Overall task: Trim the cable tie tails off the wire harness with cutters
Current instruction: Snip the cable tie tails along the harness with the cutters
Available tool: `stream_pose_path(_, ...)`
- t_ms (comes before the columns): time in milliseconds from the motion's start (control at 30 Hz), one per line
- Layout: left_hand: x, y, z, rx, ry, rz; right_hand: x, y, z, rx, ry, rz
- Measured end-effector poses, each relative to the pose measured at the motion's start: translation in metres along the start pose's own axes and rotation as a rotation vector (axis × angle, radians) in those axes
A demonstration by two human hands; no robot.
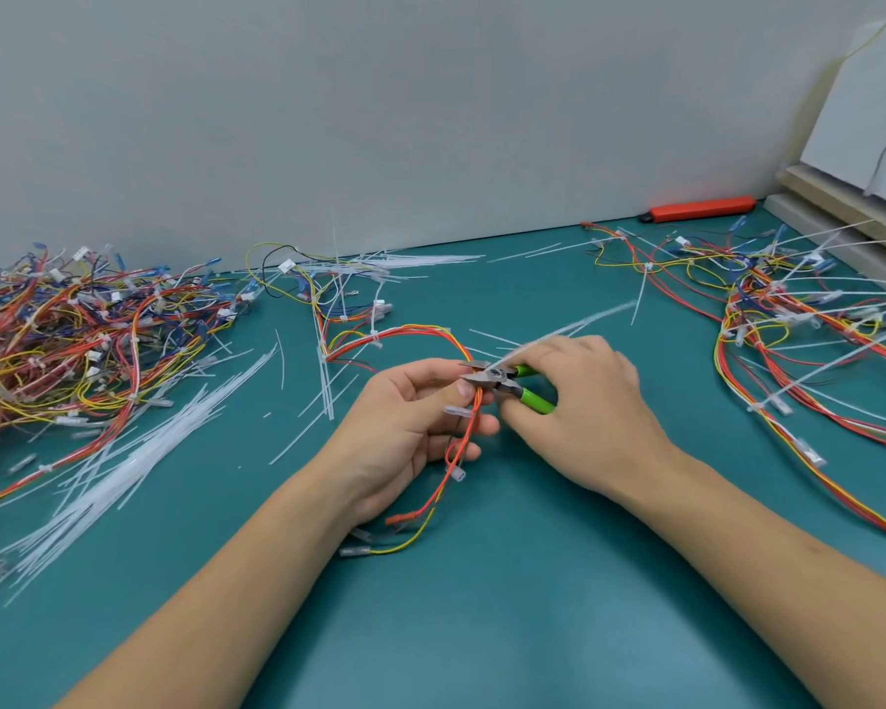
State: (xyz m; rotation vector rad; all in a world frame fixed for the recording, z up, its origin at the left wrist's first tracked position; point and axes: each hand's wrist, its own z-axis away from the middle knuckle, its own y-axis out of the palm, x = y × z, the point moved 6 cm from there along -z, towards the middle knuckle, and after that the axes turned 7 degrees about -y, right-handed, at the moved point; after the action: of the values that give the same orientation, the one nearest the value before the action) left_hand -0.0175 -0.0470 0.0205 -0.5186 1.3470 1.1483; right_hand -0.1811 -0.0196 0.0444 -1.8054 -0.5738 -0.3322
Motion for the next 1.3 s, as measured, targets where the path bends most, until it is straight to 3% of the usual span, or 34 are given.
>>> stream_pose_path(1300, 0.0005, -0.0001, -0.0026, -0.013, -0.015, -0.011, -0.0058, 0.0014, -0.0056, -0.018, -0.002, -0.052)
